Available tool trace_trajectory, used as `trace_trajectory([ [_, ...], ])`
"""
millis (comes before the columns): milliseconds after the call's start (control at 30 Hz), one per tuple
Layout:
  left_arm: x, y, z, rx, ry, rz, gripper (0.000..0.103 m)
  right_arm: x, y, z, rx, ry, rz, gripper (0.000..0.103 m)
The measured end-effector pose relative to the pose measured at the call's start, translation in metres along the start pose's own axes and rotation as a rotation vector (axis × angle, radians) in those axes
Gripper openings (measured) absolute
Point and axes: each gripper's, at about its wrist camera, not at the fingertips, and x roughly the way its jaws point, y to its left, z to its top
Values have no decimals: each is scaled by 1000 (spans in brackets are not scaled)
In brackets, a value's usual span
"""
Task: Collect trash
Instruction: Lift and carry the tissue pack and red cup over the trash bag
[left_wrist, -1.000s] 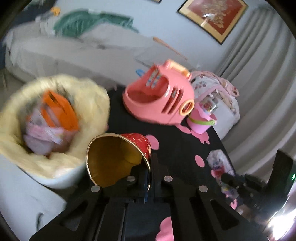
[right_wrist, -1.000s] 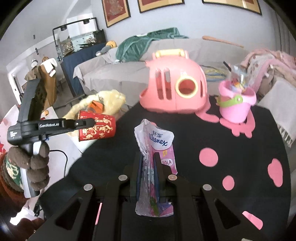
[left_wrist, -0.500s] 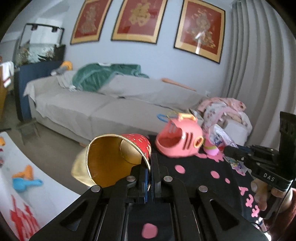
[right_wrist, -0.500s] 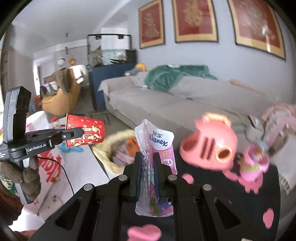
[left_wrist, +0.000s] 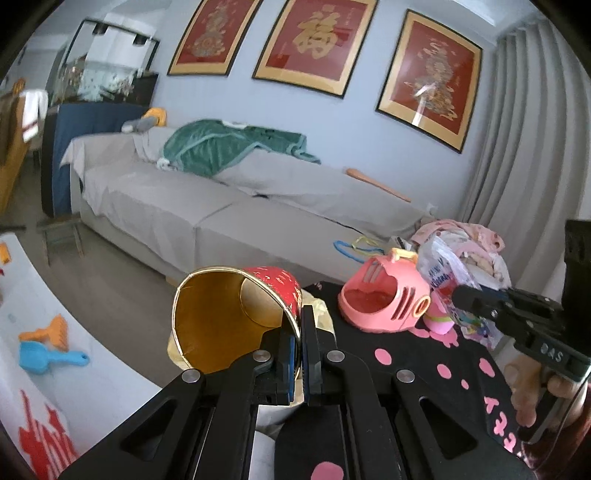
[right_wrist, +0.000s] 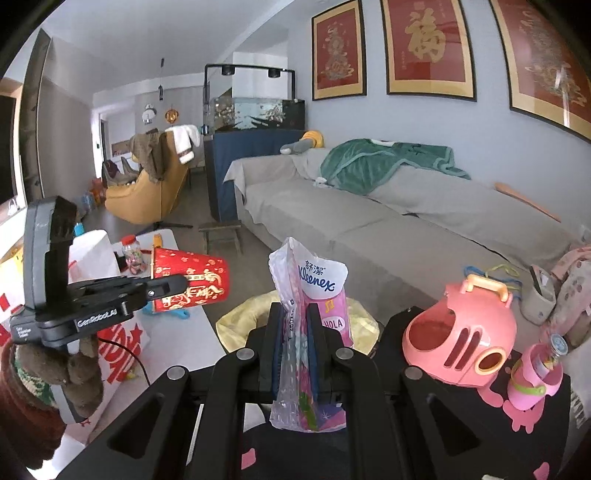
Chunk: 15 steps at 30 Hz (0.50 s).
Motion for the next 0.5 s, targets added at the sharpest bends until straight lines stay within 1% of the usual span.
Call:
trace_trajectory([
  [133, 44, 19, 3, -70, 58, -70, 2, 20, -6, -3, -5, 34, -14, 11],
  [200, 66, 29, 5, -103, 74, -107, 2, 31, -12, -5, 1, 53, -19, 11],
  [300, 98, 41, 4, -164, 91, -156, 7, 50, -23, -9, 10, 87, -32, 11],
  [333, 113, 50, 2, -205, 120, -169, 16, 58, -27, -11, 15, 100, -36, 11],
  [367, 120, 55, -1, -225, 138, -171, 24, 67, -31, -12, 24, 115, -39, 11],
  [400, 129, 62, -4, -251, 160, -169, 39, 73, -35, -14, 31, 125, -40, 11],
  [433, 137, 70, -9, -276, 178, -168, 44, 80, -38, -16, 37, 137, -41, 11],
  [500, 146, 82, -20, -315, 213, -160, 45, 97, -43, -20, 47, 167, -34, 11],
])
